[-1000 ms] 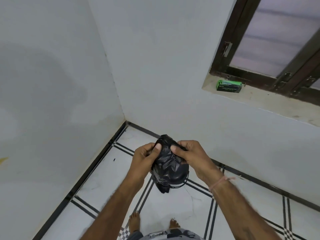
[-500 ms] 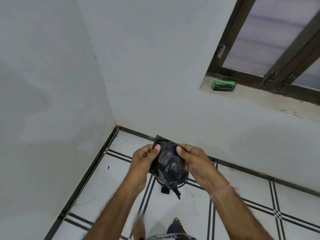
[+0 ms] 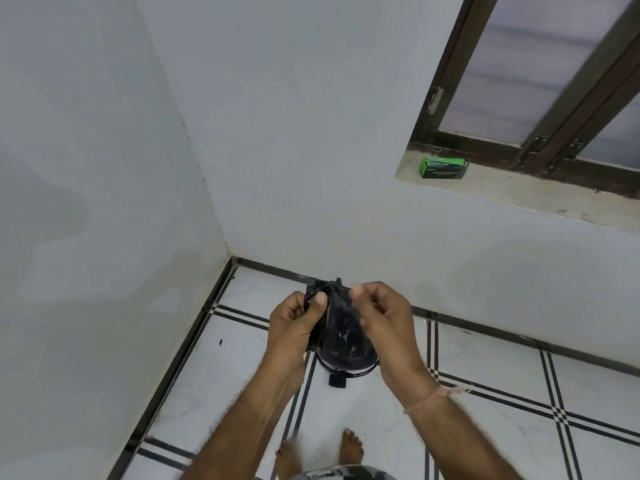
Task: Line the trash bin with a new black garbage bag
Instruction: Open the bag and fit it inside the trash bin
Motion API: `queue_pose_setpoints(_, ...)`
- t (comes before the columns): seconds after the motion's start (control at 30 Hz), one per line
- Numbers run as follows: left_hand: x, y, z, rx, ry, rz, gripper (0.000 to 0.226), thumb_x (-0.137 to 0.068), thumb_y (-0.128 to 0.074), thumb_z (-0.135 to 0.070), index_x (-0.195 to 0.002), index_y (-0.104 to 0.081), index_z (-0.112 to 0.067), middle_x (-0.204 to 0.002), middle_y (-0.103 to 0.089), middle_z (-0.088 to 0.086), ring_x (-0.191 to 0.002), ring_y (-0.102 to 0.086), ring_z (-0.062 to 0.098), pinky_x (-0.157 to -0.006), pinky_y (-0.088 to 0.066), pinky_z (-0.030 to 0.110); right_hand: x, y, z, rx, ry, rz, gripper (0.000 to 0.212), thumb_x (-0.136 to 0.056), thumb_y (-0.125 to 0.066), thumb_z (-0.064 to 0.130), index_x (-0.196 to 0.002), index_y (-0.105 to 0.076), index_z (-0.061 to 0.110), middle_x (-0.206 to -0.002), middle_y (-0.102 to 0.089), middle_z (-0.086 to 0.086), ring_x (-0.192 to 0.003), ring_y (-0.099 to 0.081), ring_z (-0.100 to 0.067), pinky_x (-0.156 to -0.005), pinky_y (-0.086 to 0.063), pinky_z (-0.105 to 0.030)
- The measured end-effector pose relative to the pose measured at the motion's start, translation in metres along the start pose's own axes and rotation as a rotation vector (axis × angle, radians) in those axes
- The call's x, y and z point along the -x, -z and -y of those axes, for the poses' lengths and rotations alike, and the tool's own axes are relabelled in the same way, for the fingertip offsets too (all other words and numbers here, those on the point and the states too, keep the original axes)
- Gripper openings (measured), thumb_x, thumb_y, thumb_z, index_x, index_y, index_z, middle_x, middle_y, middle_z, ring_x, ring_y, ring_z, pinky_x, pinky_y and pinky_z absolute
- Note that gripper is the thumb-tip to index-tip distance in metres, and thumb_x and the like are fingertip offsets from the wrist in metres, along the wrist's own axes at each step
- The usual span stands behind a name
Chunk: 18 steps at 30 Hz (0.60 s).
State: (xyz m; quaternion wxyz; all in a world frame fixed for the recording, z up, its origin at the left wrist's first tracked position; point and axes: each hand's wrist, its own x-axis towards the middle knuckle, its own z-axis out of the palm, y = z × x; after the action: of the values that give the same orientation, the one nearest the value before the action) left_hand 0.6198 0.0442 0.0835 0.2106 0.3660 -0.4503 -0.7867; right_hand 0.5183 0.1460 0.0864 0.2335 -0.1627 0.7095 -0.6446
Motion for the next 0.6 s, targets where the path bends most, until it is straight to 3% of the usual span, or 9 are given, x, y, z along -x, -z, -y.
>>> queue_pose_setpoints(0.07, 0.001, 0.001, -0.001, 0.017, 0.01, 0.006, 0.028, -0.086, -0.073, -0.037, -0.077, -0.065, -0.012, -0.071, -0.071, 0.011, -0.06, -0.066, 0.02, -0.051, -0.055, 0.028, 0.006, -0.012, 0.009, -0.126, -0.149, 0.175, 0.034, -0.091, -0.073, 0.043, -0.096, -0.073, 0.008, -0.08, -0.061, -0.006, -0.068, -0.054, -0.012, -0.056, -0.045, -0.023)
queue_pose_setpoints(0.13, 0.002, 0.0, -0.002, 0.054, 0.034, 0.007, 0.034, -0.087, -0.07, -0.04, -0.086, -0.065, -0.006, -0.07, -0.067, 0.01, -0.058, -0.062, 0.017, -0.048, -0.05, 0.024, 0.009, -0.022, 0.012, -0.191, -0.258, 0.224, 0.034, -0.092, -0.074, 0.039, -0.103, -0.074, 0.007, -0.084, -0.067, -0.008, -0.076, -0.061, -0.018, -0.061, -0.051, -0.026)
queue_pose_setpoints(0.3, 0.003, 0.002, 0.005, 0.119, 0.075, -0.002, 0.045, -0.098, -0.062, -0.035, -0.107, -0.068, 0.009, -0.085, -0.073, 0.014, -0.068, -0.071, 0.015, -0.056, -0.057, 0.028, 0.008, -0.033, 0.017, -0.375, -0.402, 0.133, 0.017, -0.094, -0.072, 0.019, -0.095, -0.073, 0.003, -0.082, -0.074, -0.013, -0.074, -0.072, -0.023, -0.062, -0.061, -0.03)
queue_pose_setpoints(0.4, 0.002, 0.009, 0.006, 0.176, 0.064, -0.04, 0.038, -0.1, -0.057, -0.036, -0.105, -0.071, 0.0, -0.088, -0.076, 0.01, -0.07, -0.072, 0.013, -0.055, -0.056, 0.025, 0.004, -0.033, 0.012, -0.425, -0.488, 0.067, 0.016, -0.101, -0.064, 0.021, -0.092, -0.069, 0.009, -0.082, -0.078, -0.009, -0.07, -0.076, -0.019, -0.06, -0.062, -0.031)
queue_pose_setpoints(0.53, -0.005, 0.025, 0.006, 0.294, 0.087, -0.141, 0.043, -0.088, -0.057, -0.048, -0.111, -0.069, -0.014, -0.101, -0.076, 0.006, -0.089, -0.072, 0.018, -0.068, -0.06, 0.029, -0.008, -0.021, 0.001, -0.462, -0.622, -0.085, 0.024, -0.109, -0.05, 0.03, -0.099, -0.063, 0.012, -0.096, -0.076, -0.01, -0.084, -0.072, -0.024, -0.085, -0.057, -0.044)
queue_pose_setpoints(0.6, -0.008, 0.03, 0.008, 0.311, 0.101, -0.176, 0.043, -0.096, -0.054, -0.046, -0.119, -0.066, -0.011, -0.106, -0.075, 0.008, -0.094, -0.071, 0.021, -0.074, -0.06, 0.032, -0.015, -0.013, -0.004, -0.478, -0.666, -0.166, 0.026, -0.111, -0.045, 0.028, -0.097, -0.06, 0.012, -0.095, -0.074, -0.011, -0.085, -0.07, -0.025, -0.083, -0.055, -0.047)
